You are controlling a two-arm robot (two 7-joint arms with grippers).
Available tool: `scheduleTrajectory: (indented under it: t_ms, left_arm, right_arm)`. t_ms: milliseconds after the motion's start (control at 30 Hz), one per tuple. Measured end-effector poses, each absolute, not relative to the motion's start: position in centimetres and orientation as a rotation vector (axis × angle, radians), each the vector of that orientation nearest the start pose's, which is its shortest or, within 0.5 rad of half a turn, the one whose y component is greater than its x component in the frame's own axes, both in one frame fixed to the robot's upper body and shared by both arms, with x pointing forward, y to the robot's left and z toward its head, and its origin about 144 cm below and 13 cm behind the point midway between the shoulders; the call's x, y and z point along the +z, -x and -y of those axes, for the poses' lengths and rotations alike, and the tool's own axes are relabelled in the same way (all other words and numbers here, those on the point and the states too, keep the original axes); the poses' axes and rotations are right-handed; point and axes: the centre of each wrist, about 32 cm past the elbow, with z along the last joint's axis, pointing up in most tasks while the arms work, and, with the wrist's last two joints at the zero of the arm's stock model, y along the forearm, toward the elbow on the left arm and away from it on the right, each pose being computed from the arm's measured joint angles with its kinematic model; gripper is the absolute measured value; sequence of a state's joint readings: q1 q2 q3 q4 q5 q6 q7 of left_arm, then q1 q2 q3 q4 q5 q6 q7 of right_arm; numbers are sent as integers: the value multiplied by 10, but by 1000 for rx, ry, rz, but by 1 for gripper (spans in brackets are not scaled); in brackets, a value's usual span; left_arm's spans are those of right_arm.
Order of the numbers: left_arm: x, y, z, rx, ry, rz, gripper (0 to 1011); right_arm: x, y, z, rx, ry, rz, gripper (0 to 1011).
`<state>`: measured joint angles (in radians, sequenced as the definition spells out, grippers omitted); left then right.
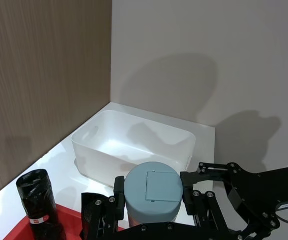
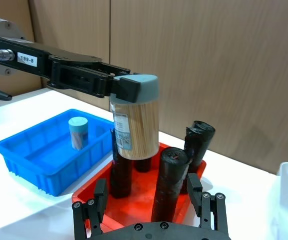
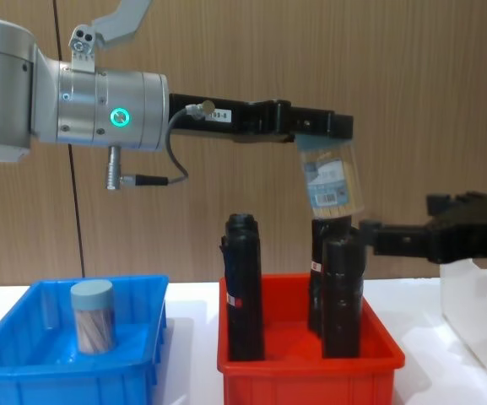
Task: Pick the cotton swabs from the blue box and place them into the white box.
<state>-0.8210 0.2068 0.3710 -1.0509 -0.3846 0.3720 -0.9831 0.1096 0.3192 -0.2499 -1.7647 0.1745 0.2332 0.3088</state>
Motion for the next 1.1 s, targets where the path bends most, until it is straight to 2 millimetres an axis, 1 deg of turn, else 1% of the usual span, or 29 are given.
scheduleTrajectory:
  t_ms: [333,1100]
  left_arm:
    - [1312,-653,-221,381,-90,-131,664]
    - [1312,-653,-220,380,-89,-131,664]
  right_arm:
    - [1236,-490,220,-952,175,93,1001]
    - [1250,-523,211,-920,188,33,1001]
